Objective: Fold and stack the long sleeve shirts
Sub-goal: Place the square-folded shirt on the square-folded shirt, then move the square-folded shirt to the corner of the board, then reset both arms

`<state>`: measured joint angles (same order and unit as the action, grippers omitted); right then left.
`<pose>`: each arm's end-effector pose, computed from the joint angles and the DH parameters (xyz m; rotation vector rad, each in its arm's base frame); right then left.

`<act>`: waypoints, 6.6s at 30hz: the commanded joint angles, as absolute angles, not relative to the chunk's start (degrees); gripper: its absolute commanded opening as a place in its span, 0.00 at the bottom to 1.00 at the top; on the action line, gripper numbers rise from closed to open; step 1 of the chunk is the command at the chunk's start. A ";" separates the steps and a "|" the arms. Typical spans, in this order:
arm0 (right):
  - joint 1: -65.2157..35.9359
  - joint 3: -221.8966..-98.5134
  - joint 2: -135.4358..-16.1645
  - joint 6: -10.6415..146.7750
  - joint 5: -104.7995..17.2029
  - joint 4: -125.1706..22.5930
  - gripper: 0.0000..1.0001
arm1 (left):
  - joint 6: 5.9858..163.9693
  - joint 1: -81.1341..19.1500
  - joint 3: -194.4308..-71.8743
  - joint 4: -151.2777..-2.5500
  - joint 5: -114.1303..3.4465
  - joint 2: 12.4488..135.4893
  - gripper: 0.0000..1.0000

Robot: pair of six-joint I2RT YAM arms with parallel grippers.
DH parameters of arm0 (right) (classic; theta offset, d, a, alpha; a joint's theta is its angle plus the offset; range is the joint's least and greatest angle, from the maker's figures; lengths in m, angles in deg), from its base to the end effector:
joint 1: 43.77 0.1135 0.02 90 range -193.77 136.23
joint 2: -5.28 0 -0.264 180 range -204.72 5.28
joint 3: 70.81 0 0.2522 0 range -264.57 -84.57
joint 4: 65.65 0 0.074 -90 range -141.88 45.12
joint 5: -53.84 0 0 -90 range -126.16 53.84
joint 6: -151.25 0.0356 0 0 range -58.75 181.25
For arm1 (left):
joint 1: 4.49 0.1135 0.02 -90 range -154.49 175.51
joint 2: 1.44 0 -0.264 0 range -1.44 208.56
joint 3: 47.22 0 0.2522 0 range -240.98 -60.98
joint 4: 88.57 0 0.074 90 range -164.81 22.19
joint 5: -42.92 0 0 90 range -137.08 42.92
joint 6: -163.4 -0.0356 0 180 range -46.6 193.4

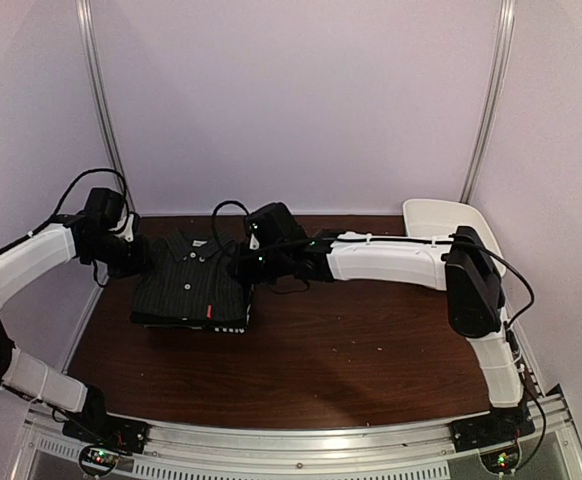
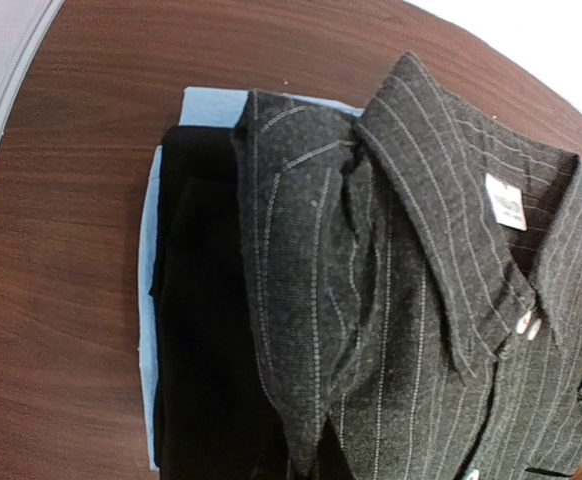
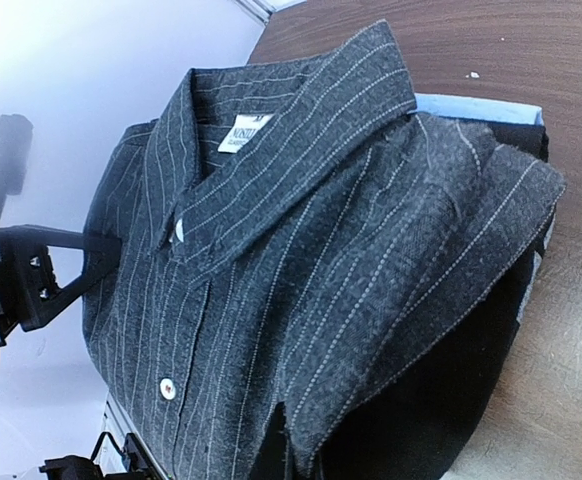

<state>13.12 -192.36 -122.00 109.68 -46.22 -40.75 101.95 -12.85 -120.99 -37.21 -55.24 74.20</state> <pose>0.2814 0.4429 0.2428 -0.2934 2.3549 1.2007 0.2684 -0.0445 0.2735 -0.3862 2.5130 -0.4394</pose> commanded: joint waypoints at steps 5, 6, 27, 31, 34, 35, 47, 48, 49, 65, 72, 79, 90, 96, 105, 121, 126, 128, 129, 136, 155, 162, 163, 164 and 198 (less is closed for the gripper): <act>11.43 -188.91 -122.85 109.80 -46.33 -41.33 0.15 | 101.65 -9.38 -116.69 -46.11 -53.09 79.62 0.00; 11.10 -187.97 -122.48 109.84 -46.57 -41.34 0.18 | 101.74 -9.29 -116.57 -46.36 -52.50 80.07 0.00; 10.28 -176.12 -108.28 102.94 -36.77 -38.88 0.49 | 100.58 -8.43 -123.68 -40.89 -42.49 80.19 0.46; 10.15 -173.55 -103.58 100.06 -31.52 -38.20 0.54 | 100.83 -9.07 -125.27 -40.42 -46.41 77.55 0.61; 10.03 -171.35 -100.11 98.12 -28.08 -38.30 0.58 | 101.79 -11.97 -127.03 -39.51 -47.07 75.79 0.67; 10.02 -170.49 -98.79 97.46 -26.87 -38.49 0.63 | 102.30 -13.36 -127.74 -39.20 -47.01 75.33 0.69; 8.32 -160.69 -86.45 94.54 -19.01 -40.69 1.00 | 110.29 -38.36 -138.03 -39.15 -42.37 82.52 0.86; 8.15 -159.90 -85.59 94.66 -18.87 -40.85 1.00 | 110.77 -40.18 -138.87 -39.69 -42.25 83.97 0.86; 7.99 -159.10 -84.81 94.79 -18.66 -41.02 1.00 | 111.17 -41.84 -139.54 -40.45 -42.24 85.59 0.86; 5.24 -142.80 -67.58 97.59 -13.91 -46.00 1.00 | 110.39 -53.10 -158.11 -43.89 -44.97 114.32 0.93; 4.79 -137.27 -59.28 97.42 -10.68 -47.89 1.00 | 110.61 -52.47 -163.25 -43.67 -42.90 122.11 0.94; 4.65 -134.81 -54.93 96.75 -9.99 -48.58 1.00 | 111.58 -51.29 -163.31 -43.70 -41.52 126.14 0.94; 4.66 -133.90 -55.10 96.91 -10.68 -48.48 1.00 | 112.67 -48.35 -158.70 -45.58 -41.08 127.20 0.94; 4.66 -133.61 -55.44 96.76 -10.48 -49.07 1.00 | 113.11 -46.85 -155.20 -46.25 -40.52 126.54 0.94; 4.64 -133.27 -56.13 96.70 -10.65 -49.80 1.00 | 114.74 -43.50 -145.50 -49.31 -39.76 121.23 0.95; 4.64 -133.07 -58.80 97.44 -12.93 -51.73 1.00 | 114.63 -35.52 -122.98 -53.33 -39.06 105.46 0.95; 4.66 -133.42 -59.80 97.80 -13.81 -51.71 1.00 | 113.90 -32.72 -118.09 -54.33 -39.36 101.74 0.95; 4.64 -133.76 -60.20 97.93 -14.21 -51.73 1.00 | 113.47 -32.09 -117.51 -54.53 -39.50 100.83 0.95; 4.66 -133.79 -60.34 98.05 -14.36 -51.71 1.00 | 113.05 -32.01 -117.53 -54.51 -39.64 100.59 0.95; 4.64 -134.82 -61.01 97.91 -14.53 -50.49 1.00 | 109.01 -32.08 -119.80 -55.02 -43.67 99.02 0.95; 4.58 -131.95 -51.77 104.35 -11.70 -44.22 1.00 | 99.15 -41.73 -133.82 -58.82 -56.99 91.18 0.95; 4.66 -131.53 -45.80 101.46 -8.86 -41.51 1.00 | 97.92 -44.94 -135.74 -63.46 -58.95 87.82 0.95; 4.62 -131.38 -44.86 100.69 -8.62 -41.36 1.00 | 97.91 -45.12 -135.58 -63.95 -58.99 87.06 0.95; 4.62 -131.27 -44.03 100.06 -8.41 -41.34 1.00 | 97.92 -45.24 -135.27 -64.53 -58.96 86.28 0.95; 4.61 -135.15 -44.96 94.25 -6.09 -38.01 1.00 | 100.46 -45.36 -123.65 -70.24 -49.10 72.84 0.97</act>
